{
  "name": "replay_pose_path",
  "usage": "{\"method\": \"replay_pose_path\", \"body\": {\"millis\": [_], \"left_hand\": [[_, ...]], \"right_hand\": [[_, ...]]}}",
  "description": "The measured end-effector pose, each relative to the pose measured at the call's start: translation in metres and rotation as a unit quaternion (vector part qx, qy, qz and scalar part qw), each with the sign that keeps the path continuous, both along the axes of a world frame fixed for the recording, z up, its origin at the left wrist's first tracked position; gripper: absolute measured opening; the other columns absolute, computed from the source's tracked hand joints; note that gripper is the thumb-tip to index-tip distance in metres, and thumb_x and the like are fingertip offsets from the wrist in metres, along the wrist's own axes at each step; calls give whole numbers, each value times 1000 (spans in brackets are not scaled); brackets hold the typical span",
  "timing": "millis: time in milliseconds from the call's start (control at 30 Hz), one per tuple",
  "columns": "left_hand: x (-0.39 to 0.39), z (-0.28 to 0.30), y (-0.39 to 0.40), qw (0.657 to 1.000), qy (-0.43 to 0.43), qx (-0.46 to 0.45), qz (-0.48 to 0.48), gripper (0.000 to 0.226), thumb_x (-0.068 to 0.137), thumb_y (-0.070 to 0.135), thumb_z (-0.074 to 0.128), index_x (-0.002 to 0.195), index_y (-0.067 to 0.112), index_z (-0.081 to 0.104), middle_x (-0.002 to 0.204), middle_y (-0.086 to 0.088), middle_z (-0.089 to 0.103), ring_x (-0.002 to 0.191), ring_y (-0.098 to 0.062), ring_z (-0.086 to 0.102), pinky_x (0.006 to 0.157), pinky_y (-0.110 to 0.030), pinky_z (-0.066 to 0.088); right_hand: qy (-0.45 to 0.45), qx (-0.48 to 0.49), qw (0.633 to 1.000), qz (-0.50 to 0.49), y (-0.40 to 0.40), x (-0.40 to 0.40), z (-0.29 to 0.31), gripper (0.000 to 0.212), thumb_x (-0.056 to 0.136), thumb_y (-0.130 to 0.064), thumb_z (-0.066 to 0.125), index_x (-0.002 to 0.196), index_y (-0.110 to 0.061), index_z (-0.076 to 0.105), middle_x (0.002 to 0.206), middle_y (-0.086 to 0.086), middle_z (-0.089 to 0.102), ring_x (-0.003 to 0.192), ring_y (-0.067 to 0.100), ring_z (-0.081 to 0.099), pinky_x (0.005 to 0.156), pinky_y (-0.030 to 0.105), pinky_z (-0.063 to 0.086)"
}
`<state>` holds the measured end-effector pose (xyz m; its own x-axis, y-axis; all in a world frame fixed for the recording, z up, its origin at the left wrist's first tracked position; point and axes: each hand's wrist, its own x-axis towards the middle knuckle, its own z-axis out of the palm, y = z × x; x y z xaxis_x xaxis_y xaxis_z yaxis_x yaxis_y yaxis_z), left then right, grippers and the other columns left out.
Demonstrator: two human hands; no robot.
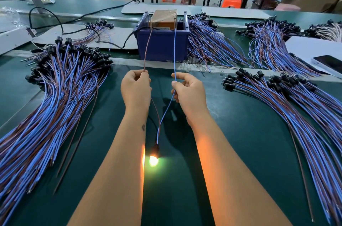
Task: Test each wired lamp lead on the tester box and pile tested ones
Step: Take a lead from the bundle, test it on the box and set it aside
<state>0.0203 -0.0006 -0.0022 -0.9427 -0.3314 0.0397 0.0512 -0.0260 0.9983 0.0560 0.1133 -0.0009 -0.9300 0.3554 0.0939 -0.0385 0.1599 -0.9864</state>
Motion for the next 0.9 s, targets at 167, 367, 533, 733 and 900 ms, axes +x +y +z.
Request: {"method": "replay_pose_path", "body": {"millis": [167,367,533,733,900], "left_hand": [[0,0,-1,1000,0,2,1,12,94,18,53,88,22,62,73,10,59,45,3,48,48,-14,43],[0,0,0,1000,0,2,-2,12,94,18,53,87,23,62,72,9,59,51,-3,49,52,-19,44],[1,0,-1,1000,0,-2,-1,12,93,19,53,87,22,62,73,9,60,51,-3,49,52,-18,43],[0,-1,-1,1000,-1,8,-30,11,92,19,56,85,23,64,69,11,61,54,-4,51,56,-21,44],[0,3,2,990,12,39,-134,17,91,21,63,77,25,72,59,14,54,54,-3,47,53,-19,41]], "right_hand": [[2,7,1000,2,-1,1,0,20,92,-10,56,101,-27,64,67,0,57,67,12,59,69,36,54],[5,9,1000,3,-1,1,1,22,92,-9,56,98,-28,64,69,2,57,68,12,59,74,42,56],[10,11,1000,2,-1,1,1,23,92,-9,56,97,-31,63,65,-2,57,68,14,59,74,43,56],[30,12,999,-12,-2,1,0,21,92,-10,58,104,-28,60,70,4,59,69,13,58,76,38,55],[108,-13,993,-47,-4,4,3,16,89,-8,66,98,-20,58,75,11,66,67,14,60,69,28,51]]}}
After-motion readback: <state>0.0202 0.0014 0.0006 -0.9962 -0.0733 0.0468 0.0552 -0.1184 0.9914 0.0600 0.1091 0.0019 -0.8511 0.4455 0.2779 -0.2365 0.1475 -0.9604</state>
